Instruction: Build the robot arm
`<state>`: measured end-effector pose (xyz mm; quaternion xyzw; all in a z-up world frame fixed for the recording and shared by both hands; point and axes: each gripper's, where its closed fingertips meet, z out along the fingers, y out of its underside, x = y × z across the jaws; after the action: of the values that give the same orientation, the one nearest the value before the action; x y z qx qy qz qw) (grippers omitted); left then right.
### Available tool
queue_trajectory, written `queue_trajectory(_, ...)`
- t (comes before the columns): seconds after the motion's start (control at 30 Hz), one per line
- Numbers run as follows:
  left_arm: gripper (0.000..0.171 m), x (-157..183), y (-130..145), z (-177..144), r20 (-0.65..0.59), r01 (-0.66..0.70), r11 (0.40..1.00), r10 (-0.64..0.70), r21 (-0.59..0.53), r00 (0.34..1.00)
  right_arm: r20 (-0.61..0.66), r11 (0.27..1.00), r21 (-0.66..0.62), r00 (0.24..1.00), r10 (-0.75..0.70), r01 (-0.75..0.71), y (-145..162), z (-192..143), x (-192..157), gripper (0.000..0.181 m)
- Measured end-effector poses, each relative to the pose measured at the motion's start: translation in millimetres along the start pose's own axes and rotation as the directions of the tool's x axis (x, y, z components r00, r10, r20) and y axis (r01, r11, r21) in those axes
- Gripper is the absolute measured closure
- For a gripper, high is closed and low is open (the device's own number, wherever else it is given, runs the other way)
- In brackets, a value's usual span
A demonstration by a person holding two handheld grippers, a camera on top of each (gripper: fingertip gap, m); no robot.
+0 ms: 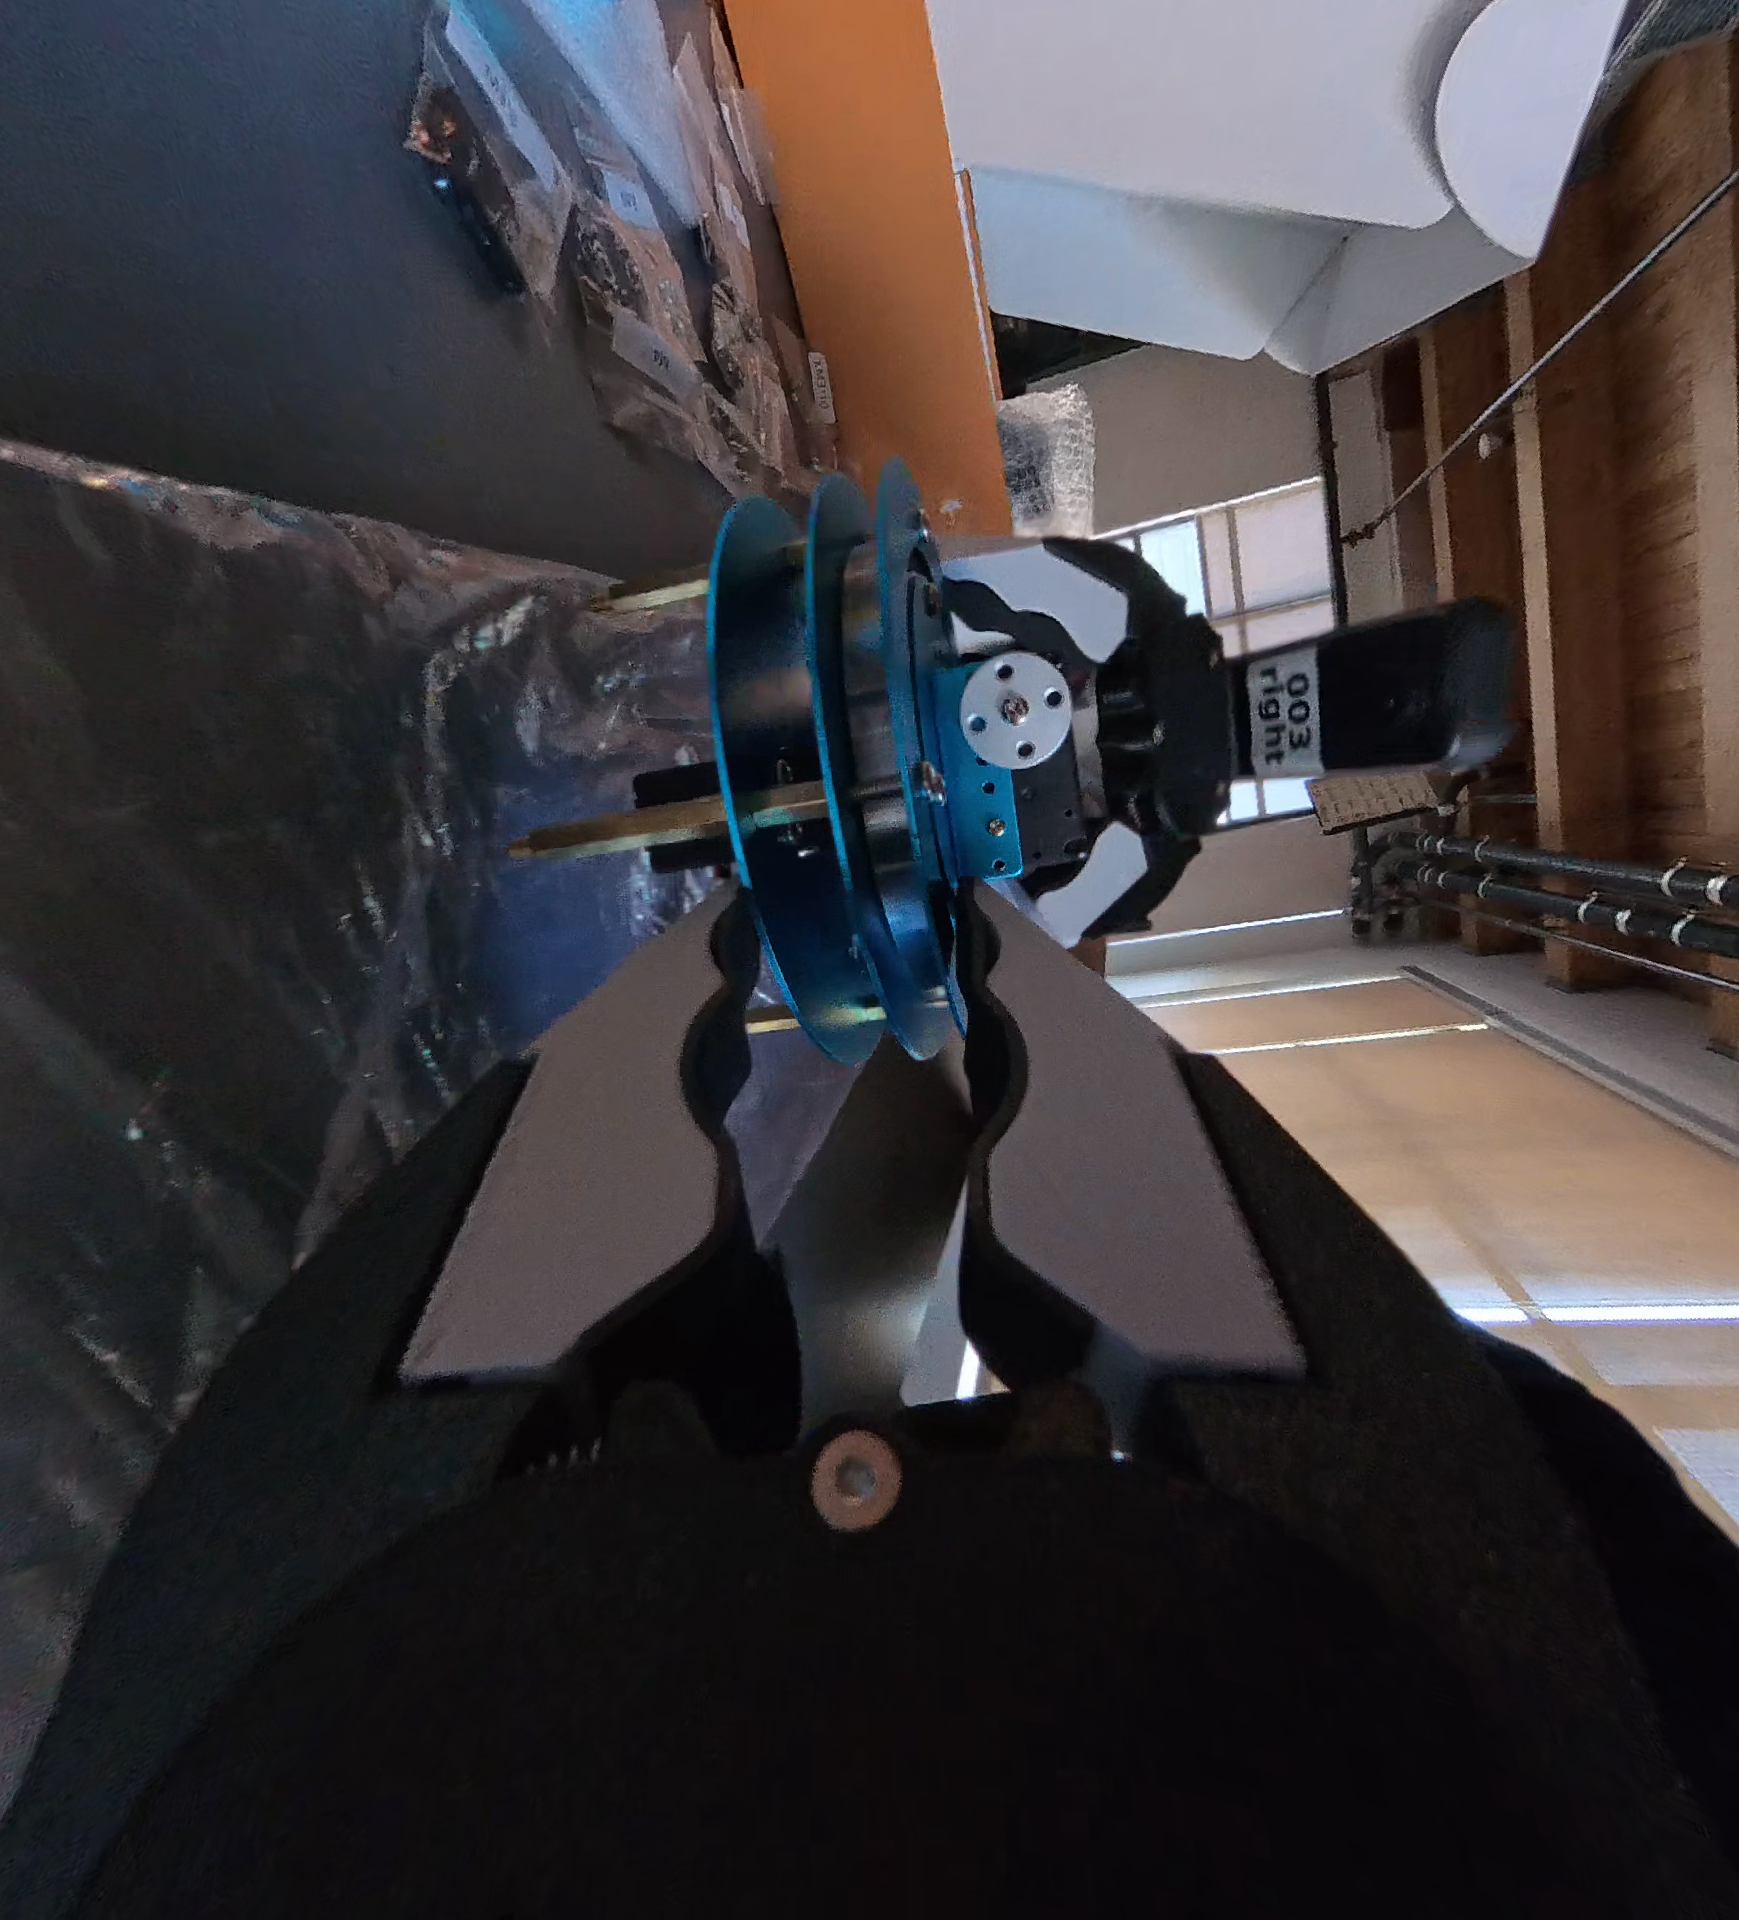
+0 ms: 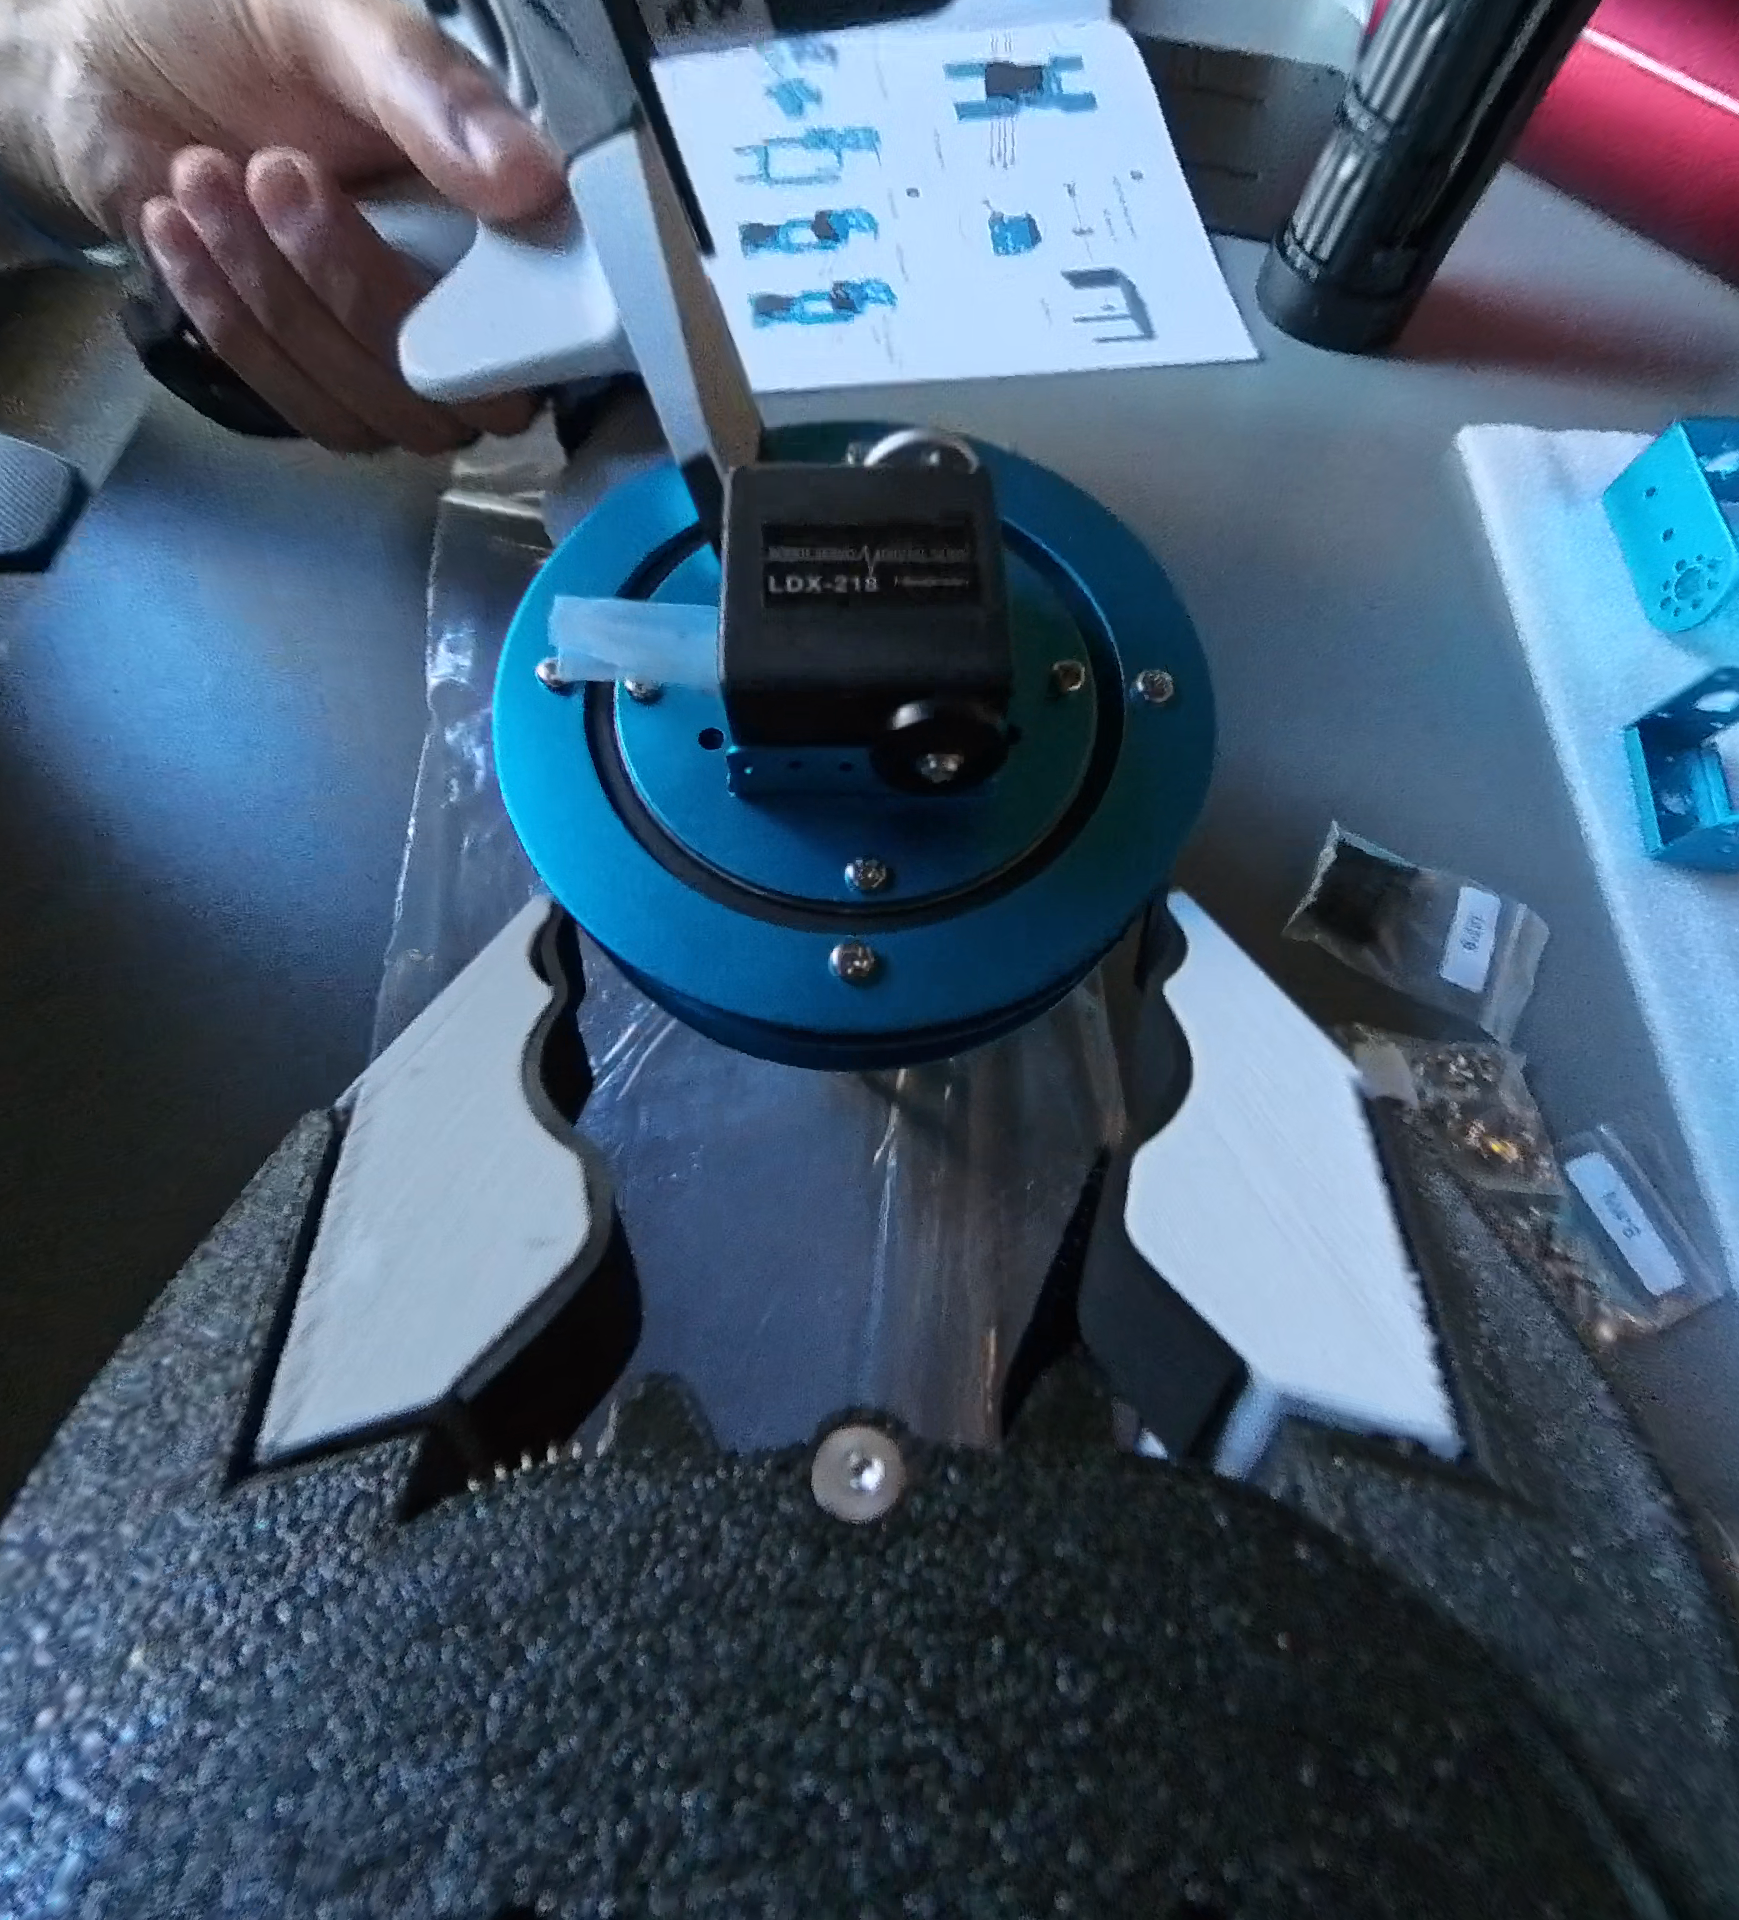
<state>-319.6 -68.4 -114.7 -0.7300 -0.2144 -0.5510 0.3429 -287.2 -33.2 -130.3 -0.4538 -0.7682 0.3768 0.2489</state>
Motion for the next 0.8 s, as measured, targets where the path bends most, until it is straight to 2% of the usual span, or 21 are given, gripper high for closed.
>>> queue_trajectory(0.17, 0.138, 39.8, -4.4, -9.4, -0.096, -0.024, 0.992, 0.013, -0.121, 0.995, -0.170, 0.999, 0.028, 0.985, 0.025, -0.020, -35.4, -28.1, -12.2, 0.071)
queue_trajectory(0.2, 0.137, 44.2, -3.9, -11.1, -0.099, -0.036, 0.986, 0.020, -0.164, 0.995, -0.212, 0.999, 0.015, 0.976, 0.043, -0.041, -39.4, -31.2, -16.1, 0.076)
queue_trajectory(0.3, 0.137, 41.8, -2.2, -13.4, -0.083, -0.093, 0.946, 0.071, -0.309, 0.994, -0.375, 0.992, -0.018, 0.921, 0.108, -0.123, -37.4, -28.4, -27.1, 0.075)
queue_trajectory(0.4, 0.136, 25.6, 0.5, -12.3, -0.065, -0.104, 0.882, 0.084, -0.460, 0.994, -0.502, 0.971, 0.025, 0.837, 0.219, -0.239, -25.5, -14.6, -36.5, 0.075)
queue_trajectory(0.53, 0.136, 11.9, 5.0, -9.1, -0.068, -0.096, 0.806, 0.069, -0.584, 0.995, -0.555, 0.912, 0.111, 0.736, 0.387, -0.395, -14.4, -2.1, -47.0, 0.076)
queue_trajectory(0.67, 0.134, 2.9, 6.0, -6.1, -0.070, -0.130, 0.744, 0.111, -0.655, 0.991, -0.596, 0.890, 0.100, 0.689, 0.412, -0.445, -4.0, 4.3, -48.3, 0.075)
queue_trajectory(0.8, 0.133, -0.8, 6.4, -3.1, -0.090, -0.137, 0.734, 0.104, -0.665, 0.991, -0.600, 0.887, 0.133, 0.677, 0.427, -0.442, -3.5, 3.5, -46.5, 0.075)
